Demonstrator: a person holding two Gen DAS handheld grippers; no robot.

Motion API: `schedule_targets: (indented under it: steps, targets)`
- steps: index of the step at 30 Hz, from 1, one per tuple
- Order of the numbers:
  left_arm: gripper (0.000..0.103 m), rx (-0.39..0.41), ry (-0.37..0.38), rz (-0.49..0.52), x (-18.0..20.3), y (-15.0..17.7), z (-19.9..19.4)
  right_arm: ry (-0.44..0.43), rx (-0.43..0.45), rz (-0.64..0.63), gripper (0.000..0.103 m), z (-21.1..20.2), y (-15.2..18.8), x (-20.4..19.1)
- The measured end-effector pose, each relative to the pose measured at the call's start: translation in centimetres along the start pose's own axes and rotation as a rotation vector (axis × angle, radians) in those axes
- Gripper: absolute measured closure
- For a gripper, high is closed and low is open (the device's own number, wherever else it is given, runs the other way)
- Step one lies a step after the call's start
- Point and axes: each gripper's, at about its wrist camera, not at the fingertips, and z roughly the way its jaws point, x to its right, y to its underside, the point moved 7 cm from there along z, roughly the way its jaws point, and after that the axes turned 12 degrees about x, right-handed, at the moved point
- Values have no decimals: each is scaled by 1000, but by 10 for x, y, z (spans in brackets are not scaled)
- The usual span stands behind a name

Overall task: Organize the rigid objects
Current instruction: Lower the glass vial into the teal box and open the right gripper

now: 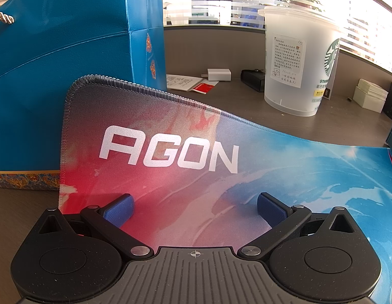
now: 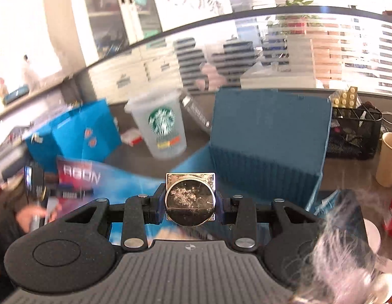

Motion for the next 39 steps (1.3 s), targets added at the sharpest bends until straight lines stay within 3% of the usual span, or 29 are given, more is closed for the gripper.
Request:
schedule_targets:
  steps: [6, 17, 28, 39]
  targets:
    - [0, 0, 0, 0, 0, 0, 0, 49, -24, 126, 69, 40, -6, 31]
    - [0, 0, 0, 0, 0, 0, 0, 99, -197, 249, 69, 99, 20, 61]
    - [0, 0, 0, 0, 0, 0, 0, 78, -259, 469, 69, 124, 39, 86]
    - [0, 0, -1, 0, 0, 0, 0, 102, -268, 450, 66, 118, 39, 91]
